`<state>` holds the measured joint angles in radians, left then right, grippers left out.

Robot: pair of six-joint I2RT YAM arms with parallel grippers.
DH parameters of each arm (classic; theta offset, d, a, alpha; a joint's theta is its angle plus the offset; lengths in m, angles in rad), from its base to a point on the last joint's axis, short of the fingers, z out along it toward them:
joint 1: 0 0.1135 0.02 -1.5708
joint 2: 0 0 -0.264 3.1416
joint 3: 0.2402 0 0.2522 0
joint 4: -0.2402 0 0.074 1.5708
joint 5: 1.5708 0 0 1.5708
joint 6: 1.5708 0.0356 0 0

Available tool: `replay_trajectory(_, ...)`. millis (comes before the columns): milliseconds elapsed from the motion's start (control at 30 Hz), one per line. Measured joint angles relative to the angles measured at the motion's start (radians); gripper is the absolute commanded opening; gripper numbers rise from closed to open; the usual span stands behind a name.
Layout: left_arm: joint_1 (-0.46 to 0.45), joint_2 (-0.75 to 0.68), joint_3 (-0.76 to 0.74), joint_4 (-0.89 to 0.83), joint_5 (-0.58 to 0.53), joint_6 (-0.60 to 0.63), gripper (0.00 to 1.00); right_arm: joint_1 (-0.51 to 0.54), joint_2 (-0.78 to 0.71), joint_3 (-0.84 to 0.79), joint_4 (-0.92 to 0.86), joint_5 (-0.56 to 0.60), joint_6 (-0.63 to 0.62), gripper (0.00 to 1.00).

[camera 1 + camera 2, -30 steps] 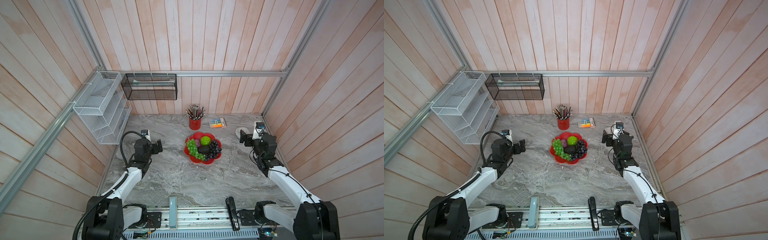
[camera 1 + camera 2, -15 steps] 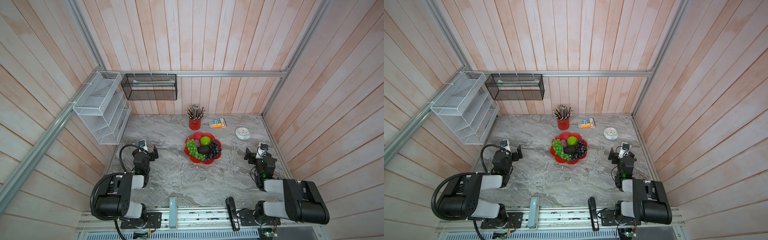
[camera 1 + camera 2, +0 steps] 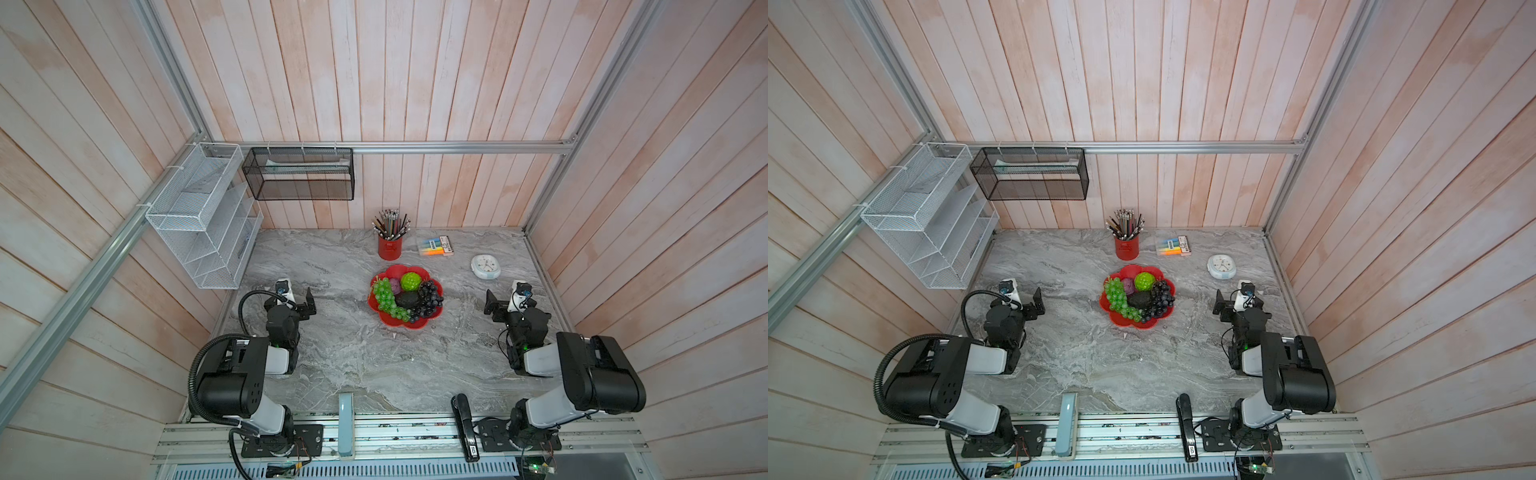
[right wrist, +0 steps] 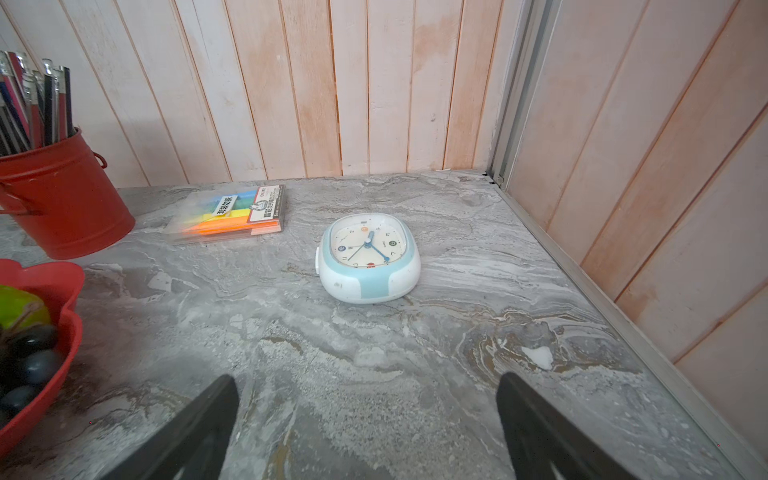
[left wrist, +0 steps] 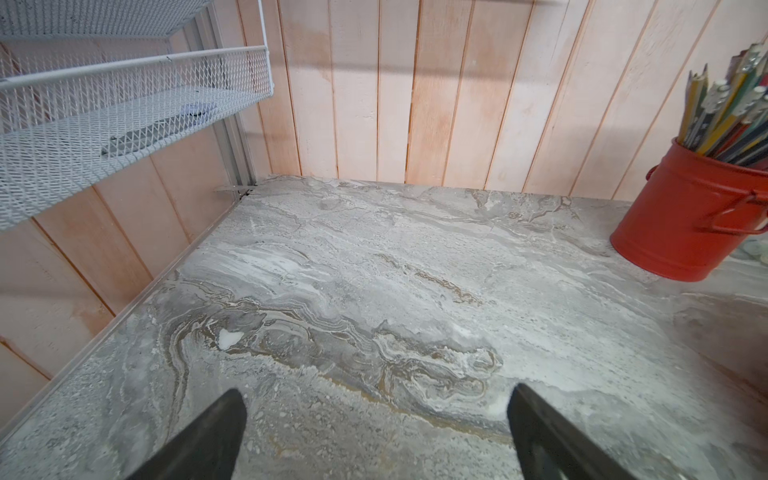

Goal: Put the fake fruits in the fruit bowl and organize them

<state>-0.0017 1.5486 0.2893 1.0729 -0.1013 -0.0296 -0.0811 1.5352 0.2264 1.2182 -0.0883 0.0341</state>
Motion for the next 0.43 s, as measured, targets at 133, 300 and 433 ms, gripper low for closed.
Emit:
replay_trajectory(133, 0.0, 0.0, 0.0, 0.002, 0.0, 0.0, 1.0, 0.0, 0.0, 0.003, -0.007, 0.0, -0.001, 0.98)
replay_trajectory(300, 0.0, 0.0, 0.0, 0.005, 0.0, 0.0, 1.0, 0.0, 0.0, 0.003, -0.007, 0.0, -0.001, 0.98)
replay_trajectory(433, 0.0, 0.0, 0.0, 0.005, 0.0, 0.0, 1.0, 0.0, 0.0, 0.003, -0.007, 0.0, -0.001, 0.98)
